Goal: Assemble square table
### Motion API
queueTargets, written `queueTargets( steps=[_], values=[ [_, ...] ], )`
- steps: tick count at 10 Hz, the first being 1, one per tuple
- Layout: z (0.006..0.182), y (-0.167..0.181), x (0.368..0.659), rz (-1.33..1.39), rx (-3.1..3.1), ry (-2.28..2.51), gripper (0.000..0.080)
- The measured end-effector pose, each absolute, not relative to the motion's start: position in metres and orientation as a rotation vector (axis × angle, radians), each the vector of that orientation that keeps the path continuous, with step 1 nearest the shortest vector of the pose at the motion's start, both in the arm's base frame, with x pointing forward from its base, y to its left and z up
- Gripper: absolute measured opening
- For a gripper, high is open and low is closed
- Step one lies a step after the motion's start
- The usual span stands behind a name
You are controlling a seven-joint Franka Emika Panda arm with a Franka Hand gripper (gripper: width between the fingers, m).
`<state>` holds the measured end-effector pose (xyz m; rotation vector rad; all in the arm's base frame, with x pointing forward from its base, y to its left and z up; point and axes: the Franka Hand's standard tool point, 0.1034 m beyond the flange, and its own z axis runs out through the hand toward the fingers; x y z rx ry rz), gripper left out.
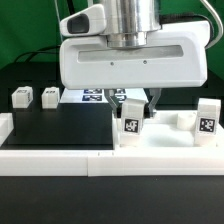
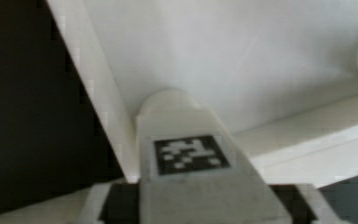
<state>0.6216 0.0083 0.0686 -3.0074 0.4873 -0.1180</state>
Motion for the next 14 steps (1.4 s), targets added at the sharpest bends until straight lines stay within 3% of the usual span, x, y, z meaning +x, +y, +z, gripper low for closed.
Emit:
queueTargets(
  steps=[5,8,14],
  values=[
    [0.0676,0.0056,0.624,-0.015,-2.677,1.426,0.0295],
    [0.0665,0.0053,0.6247,0.094,-2.114,2.06,0.0295],
    [0.0665,0.0057,0.6235,0.157,-1.756,2.393,0.0295]
  ],
)
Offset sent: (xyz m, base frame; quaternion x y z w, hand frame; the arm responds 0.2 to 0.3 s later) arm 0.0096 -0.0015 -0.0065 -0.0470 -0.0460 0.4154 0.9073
